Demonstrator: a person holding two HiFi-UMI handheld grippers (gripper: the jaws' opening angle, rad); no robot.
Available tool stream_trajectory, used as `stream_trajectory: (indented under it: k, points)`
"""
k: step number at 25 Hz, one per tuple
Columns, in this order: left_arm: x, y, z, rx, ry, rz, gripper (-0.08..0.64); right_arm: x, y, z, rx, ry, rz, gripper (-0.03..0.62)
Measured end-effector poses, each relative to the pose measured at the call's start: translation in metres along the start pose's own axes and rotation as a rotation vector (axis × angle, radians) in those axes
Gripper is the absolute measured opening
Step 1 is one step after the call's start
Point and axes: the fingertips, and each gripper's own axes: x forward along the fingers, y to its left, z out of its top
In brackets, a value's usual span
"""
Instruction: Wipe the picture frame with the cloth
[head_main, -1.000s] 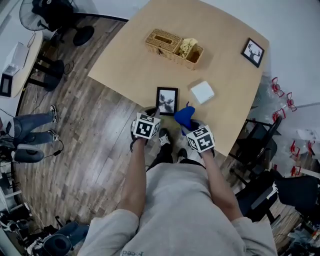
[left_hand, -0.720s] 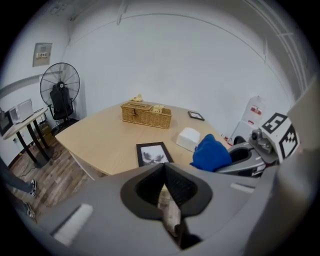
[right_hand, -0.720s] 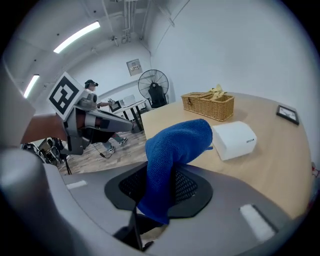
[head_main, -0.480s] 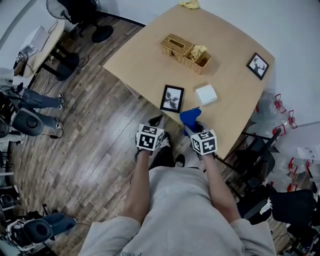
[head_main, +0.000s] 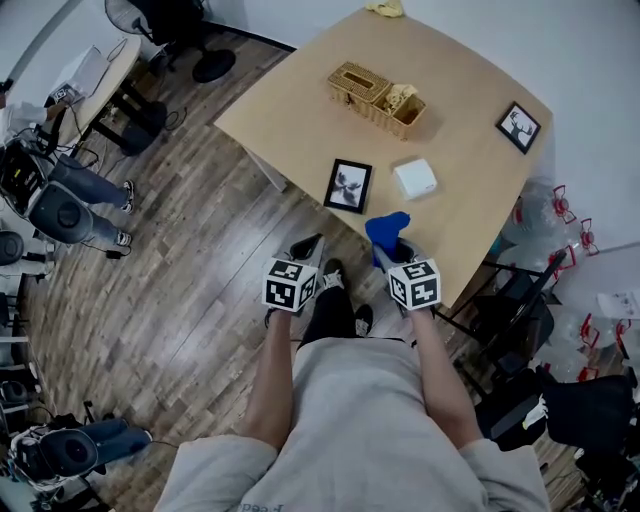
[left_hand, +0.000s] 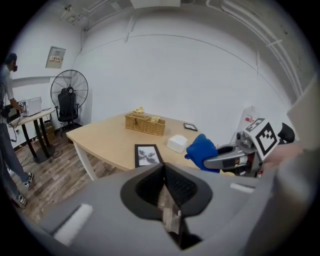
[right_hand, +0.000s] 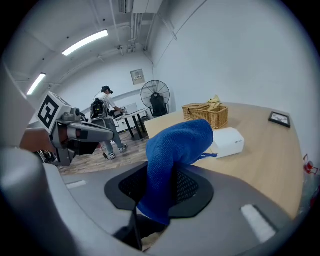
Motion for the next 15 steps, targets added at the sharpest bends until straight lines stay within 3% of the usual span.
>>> stream_trajectory:
  k: [15]
  points:
    - [-0.018,-0.009,0.003,-0.015,-0.071,0.002,0.052,-0.02,-0.004,-0.001,0.006,-0.056,-0.067,0.104]
